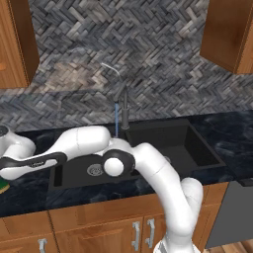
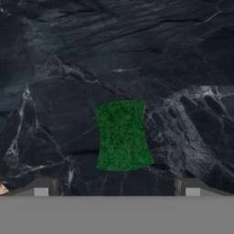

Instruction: Soak the sponge with water for a few seconds and then drop it inside the sink.

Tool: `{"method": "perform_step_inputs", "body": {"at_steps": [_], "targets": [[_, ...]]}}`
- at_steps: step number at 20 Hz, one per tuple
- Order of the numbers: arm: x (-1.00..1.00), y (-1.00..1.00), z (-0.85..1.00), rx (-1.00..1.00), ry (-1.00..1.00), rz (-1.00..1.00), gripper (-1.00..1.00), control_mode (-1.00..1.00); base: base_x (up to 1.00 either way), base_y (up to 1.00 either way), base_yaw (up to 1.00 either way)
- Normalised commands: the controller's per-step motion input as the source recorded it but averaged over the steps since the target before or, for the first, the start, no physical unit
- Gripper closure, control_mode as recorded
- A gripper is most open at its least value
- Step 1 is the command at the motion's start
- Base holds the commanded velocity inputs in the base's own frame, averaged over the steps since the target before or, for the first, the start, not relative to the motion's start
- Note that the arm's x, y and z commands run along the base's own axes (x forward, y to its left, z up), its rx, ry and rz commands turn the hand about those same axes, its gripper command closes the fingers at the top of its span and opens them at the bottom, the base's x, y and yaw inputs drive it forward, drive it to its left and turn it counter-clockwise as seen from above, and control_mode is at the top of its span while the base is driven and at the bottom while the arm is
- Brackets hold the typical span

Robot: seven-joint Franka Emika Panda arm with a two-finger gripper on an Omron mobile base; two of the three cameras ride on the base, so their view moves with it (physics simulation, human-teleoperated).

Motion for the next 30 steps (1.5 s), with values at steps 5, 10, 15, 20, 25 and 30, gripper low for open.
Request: {"method": "perform_step_inputs", "body": {"at_steps": [5,10,15,20,25,30], "targets": [[0.04,0.00,-0.12,-0.01,0.00,0.04,-1.00,-1.00,0.00,0.00,0.00],[0.12,0.00,-0.14,0.00,0.01,0.01,-1.00,-1.00,0.00,0.00,0.00],[0.23,0.00,-0.13,0.00,0.00,0.00,-1.00,-1.00,0.00,0.00,0.00],[0.24,0.10,-0.11,0.00,0.00,0.00,-1.00,-1.00,0.00,0.00,0.00],[0.11,0.28,-0.05,0.00,0.00,0.00,-1.00,-1.00,0.00,0.00,0.00],[0.01,0.37,-0.01,0.00,0.00,0.00,-1.00,-1.00,0.00,0.00,0.00]]}}
